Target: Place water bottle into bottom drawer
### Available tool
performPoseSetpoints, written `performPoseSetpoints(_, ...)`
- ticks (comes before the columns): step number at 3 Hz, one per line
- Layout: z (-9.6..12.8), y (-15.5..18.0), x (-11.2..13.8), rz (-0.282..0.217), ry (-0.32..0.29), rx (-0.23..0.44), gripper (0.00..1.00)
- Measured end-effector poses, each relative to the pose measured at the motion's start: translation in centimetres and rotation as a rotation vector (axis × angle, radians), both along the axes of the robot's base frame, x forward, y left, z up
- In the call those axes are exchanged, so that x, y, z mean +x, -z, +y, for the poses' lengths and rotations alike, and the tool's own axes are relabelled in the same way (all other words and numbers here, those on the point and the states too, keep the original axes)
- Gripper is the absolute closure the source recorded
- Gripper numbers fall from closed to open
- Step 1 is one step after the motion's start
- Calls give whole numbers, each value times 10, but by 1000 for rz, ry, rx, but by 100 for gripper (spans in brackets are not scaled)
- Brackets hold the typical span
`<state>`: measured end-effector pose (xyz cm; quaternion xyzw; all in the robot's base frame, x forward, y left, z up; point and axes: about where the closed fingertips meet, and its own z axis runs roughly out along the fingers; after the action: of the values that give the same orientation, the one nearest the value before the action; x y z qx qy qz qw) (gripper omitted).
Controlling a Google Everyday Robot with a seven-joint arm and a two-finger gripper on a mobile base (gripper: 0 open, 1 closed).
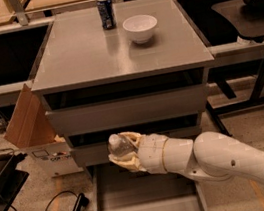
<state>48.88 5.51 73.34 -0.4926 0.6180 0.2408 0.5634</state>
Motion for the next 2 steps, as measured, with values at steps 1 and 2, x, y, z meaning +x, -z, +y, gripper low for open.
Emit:
performPoseSetpoints(1,5,55,1,6,-34,36,100)
performPoseSetpoints(2,13,92,2,48,-44,29,100)
